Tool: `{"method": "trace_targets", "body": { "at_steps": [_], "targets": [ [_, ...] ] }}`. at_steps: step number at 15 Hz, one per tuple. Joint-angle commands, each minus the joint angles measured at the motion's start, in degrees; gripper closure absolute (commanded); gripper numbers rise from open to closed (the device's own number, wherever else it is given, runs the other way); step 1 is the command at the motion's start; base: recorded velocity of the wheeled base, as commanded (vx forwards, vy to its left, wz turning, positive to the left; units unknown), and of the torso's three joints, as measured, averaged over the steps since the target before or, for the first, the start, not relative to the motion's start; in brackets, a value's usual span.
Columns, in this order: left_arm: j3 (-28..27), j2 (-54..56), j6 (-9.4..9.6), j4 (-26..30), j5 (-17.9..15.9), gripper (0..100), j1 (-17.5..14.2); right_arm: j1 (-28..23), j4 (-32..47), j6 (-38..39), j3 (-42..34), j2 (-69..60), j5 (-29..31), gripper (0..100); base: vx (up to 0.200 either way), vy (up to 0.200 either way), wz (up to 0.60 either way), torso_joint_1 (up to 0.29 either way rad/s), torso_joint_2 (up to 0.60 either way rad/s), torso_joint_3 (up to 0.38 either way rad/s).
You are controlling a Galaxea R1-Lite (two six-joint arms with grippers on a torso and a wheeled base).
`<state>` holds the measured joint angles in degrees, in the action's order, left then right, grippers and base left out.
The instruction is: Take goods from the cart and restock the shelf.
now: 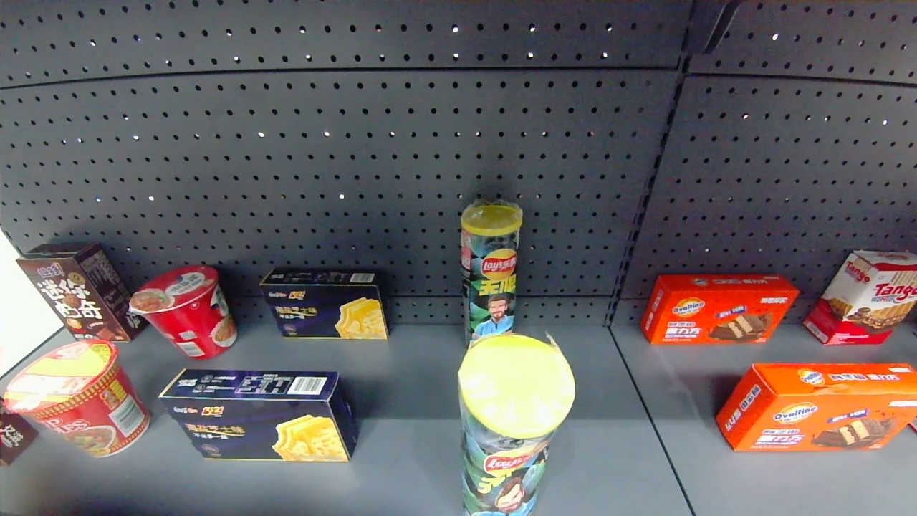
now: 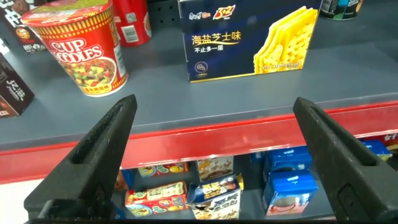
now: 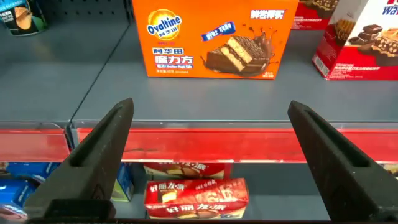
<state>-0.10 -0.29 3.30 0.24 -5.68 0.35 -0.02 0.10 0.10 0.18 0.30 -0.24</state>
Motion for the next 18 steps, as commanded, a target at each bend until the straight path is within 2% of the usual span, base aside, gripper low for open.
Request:
{"method": "trace_targets", "body": {
  "at_steps": [1,2,9,11,18],
  "targets": [
    [0.0,0.0,0.12,0.0,-0.1,0,0.0,-0.1,0.0,-0.1,0.0,-0.3,-0.1,0,0.0,0.0,0.0,0.0,0.0,0.0],
    [0.0,0.0,-0.32,0.0,0.0,0,0.0,-0.1,0.0,0.0,0.0,-0.3,-0.1,0,0.0,0.0,0.0,0.0,0.0,0.0],
    [0.0,0.0,-0.14,0.0,0.0,0,0.0,0.0,0.0,-0.2,0.0,-0.3,-0.2,0,0.0,0.0,0.0,0.0,0.0,0.0],
    [0.0,0.0,-0.14,0.0,0.0,0,0.0,0.0,0.0,0.0,0.0,-0.3,-0.1,0,0.0,0.0,0.6,0.005,0.01,0.0],
    [0.0,0.0,0.04,0.0,-0.1,0,0.0,0.0,0.0,0.0,0.0,-0.3,-0.1,0,0.0,0.0,0.0,0.0,0.0,0.0]
  ]
}}
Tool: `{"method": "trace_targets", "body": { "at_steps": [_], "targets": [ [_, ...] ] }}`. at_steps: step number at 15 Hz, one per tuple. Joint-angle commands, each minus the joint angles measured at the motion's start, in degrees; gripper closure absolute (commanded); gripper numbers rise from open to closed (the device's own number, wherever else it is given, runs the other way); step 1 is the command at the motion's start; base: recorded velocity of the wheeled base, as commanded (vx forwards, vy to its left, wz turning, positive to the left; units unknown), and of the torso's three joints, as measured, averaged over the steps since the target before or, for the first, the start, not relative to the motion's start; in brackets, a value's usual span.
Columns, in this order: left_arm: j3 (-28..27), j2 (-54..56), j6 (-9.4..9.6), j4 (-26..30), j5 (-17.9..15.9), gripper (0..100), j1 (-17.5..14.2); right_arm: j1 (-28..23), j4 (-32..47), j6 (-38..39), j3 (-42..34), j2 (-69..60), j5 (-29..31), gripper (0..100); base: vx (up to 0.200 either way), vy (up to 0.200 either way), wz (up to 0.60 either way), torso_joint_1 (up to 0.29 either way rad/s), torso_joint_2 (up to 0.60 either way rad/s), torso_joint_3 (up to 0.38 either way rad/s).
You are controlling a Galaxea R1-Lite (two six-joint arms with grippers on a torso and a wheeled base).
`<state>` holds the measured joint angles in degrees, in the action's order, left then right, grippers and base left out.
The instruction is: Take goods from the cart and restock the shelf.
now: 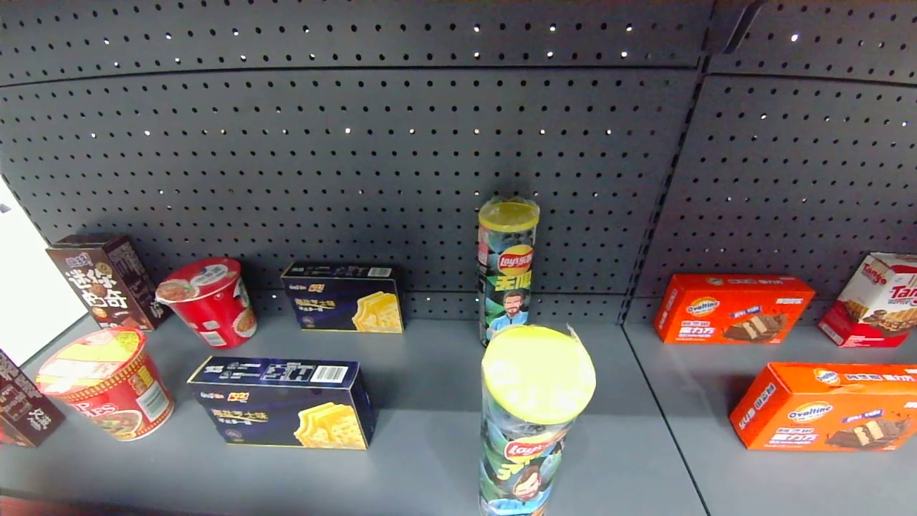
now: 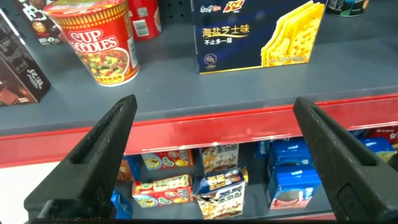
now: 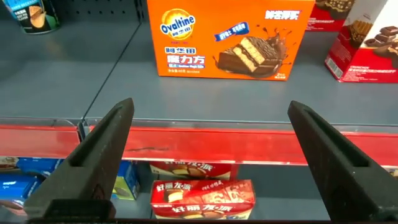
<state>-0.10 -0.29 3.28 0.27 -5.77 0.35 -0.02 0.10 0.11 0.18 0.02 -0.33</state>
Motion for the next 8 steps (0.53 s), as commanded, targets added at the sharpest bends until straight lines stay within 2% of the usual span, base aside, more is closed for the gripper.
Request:
{"method": "trace_targets", "body": {
  "at_steps": [1,5,6,8],
  "targets": [
    [0.0,0.0,0.06,0.0,0.0,0,0.0,0.0,0.0,0.0,0.0,0.0,0.0,0,0.0,0.0,0.0,0.0,0.0,0.0],
    [0.0,0.0,-0.03,0.0,0.1,0,0.0,0.0,0.0,0.0,0.0,0.0,0.0,0,0.0,0.0,0.0,0.0,0.0,0.0],
    [0.1,0.0,-0.03,0.0,0.1,0,0.0,0.0,0.0,0.0,0.0,0.0,0.0,0,0.0,-0.2,0.0,0.007,0.01,-0.002],
    [0.0,-0.1,-0.38,0.0,0.1,0,0.0,0.0,0.0,0.0,0.0,0.0,-0.1,0,0.0,0.0,0.0,0.0,0.0,0.0]
  ]
}}
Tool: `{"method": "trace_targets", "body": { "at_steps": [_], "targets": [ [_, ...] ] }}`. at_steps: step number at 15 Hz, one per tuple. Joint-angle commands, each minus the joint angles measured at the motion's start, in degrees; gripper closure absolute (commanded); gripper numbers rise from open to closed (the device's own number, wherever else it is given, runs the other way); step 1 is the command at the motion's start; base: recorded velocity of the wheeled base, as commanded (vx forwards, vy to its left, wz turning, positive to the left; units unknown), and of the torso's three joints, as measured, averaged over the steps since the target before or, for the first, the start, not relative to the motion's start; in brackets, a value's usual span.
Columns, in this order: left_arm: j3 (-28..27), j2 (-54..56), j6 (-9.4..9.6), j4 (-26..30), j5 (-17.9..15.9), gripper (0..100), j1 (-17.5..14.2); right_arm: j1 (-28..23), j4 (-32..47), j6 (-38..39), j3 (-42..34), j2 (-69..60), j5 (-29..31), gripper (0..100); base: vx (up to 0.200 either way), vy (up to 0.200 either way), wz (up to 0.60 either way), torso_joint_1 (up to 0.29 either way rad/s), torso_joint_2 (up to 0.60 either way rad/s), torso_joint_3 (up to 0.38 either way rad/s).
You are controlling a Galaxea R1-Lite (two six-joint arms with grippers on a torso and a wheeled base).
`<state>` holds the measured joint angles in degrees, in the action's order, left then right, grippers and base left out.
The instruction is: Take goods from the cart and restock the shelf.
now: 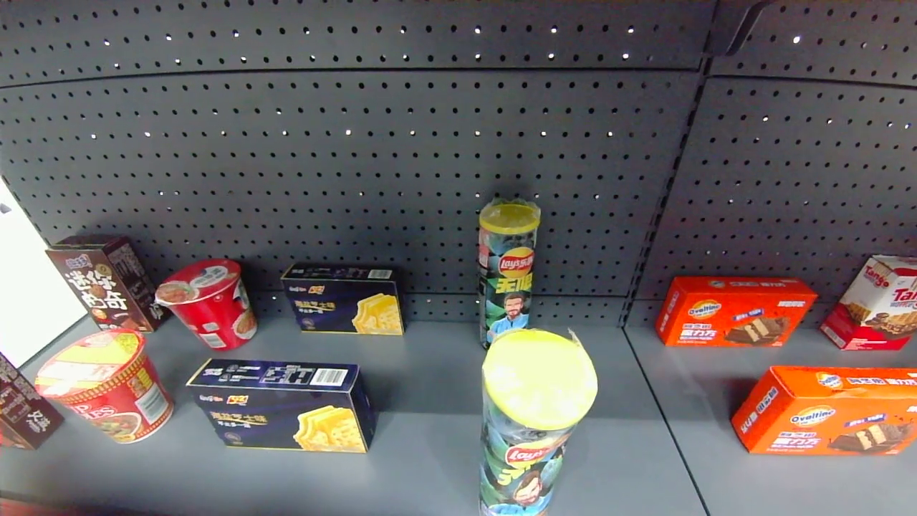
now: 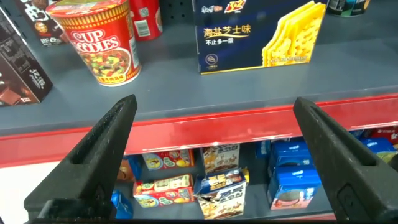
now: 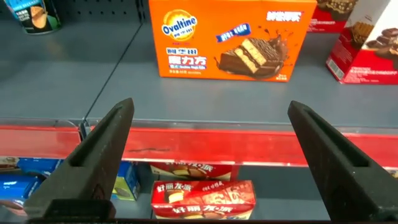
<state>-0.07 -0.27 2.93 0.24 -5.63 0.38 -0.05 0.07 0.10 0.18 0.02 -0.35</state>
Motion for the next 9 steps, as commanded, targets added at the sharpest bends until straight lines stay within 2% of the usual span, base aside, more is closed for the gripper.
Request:
{"method": "trace_targets", "body": {
  "at_steps": [1,6,7,9],
  "targets": [
    [0.0,-0.1,-0.03,0.0,0.0,0,0.0,0.0,0.0,0.0,0.0,0.0,0.0,0,0.0,0.0,0.0,0.0,0.0,0.0],
    [0.0,-0.1,0.41,0.0,-0.1,0,0.0,0.0,0.0,0.0,0.0,0.0,0.0,0,0.0,0.0,0.0,0.0,0.0,0.0],
    [0.0,0.0,0.33,0.0,-0.1,0,0.0,0.0,0.0,0.0,0.0,0.0,-0.1,0,-0.2,0.0,0.0,-0.002,0.0,0.002],
    [0.0,-0.1,0.15,0.0,-0.1,0,0.0,0.0,0.0,0.0,0.0,0.0,-0.1,0,0.0,0.0,0.0,0.0,0.0,0.0]
  ]
}}
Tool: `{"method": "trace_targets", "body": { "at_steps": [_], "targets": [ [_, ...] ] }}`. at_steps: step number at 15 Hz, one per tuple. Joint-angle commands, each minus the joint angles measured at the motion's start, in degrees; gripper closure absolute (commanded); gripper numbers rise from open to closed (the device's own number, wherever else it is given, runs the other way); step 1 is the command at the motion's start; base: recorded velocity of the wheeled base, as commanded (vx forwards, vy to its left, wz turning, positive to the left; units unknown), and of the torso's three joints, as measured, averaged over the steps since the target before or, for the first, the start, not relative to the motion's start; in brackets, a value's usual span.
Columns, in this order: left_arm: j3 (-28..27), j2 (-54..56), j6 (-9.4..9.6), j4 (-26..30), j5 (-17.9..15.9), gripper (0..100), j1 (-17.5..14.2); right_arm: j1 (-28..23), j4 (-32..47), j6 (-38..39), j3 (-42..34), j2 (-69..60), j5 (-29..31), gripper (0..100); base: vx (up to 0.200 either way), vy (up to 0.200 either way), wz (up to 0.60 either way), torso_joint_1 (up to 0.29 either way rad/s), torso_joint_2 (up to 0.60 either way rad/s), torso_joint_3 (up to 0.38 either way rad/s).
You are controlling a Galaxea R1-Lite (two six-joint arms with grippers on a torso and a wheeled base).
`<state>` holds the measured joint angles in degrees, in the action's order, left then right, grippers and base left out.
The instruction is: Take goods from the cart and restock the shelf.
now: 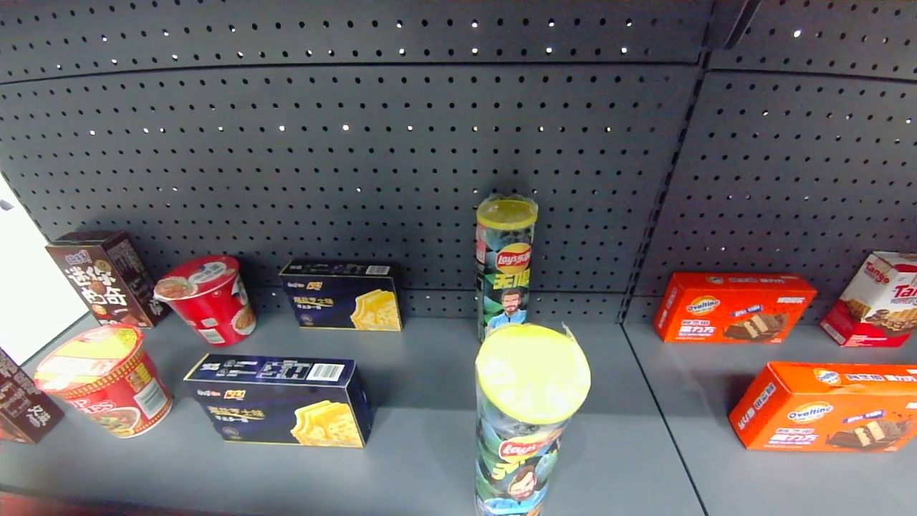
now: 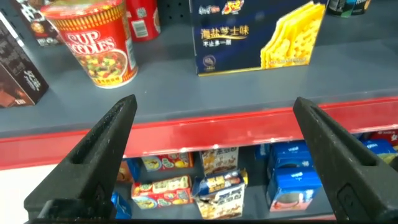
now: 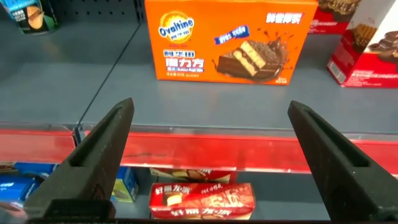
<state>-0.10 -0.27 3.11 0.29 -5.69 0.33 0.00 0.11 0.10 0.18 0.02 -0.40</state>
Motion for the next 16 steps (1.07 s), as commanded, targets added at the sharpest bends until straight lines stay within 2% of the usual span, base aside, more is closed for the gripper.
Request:
{"method": "trace_targets", "body": {
  "at_steps": [1,12,16],
  "targets": [
    [0.0,0.0,-0.12,0.0,0.0,0,0.0,0.0,0.0,0.0,0.0,0.0,0.0,0,0.0,0.0,0.0,0.0,0.0,0.0],
    [0.1,0.0,0.41,0.0,-0.1,0,0.0,-0.1,0.0,0.0,0.0,0.0,0.0,0,0.0,0.0,0.0,0.0,0.0,0.0],
    [0.0,0.0,0.06,0.0,0.0,0,0.0,0.0,0.0,0.0,0.0,0.0,0.0,0,0.0,0.0,0.0,0.0,0.0,0.0]
  ]
}}
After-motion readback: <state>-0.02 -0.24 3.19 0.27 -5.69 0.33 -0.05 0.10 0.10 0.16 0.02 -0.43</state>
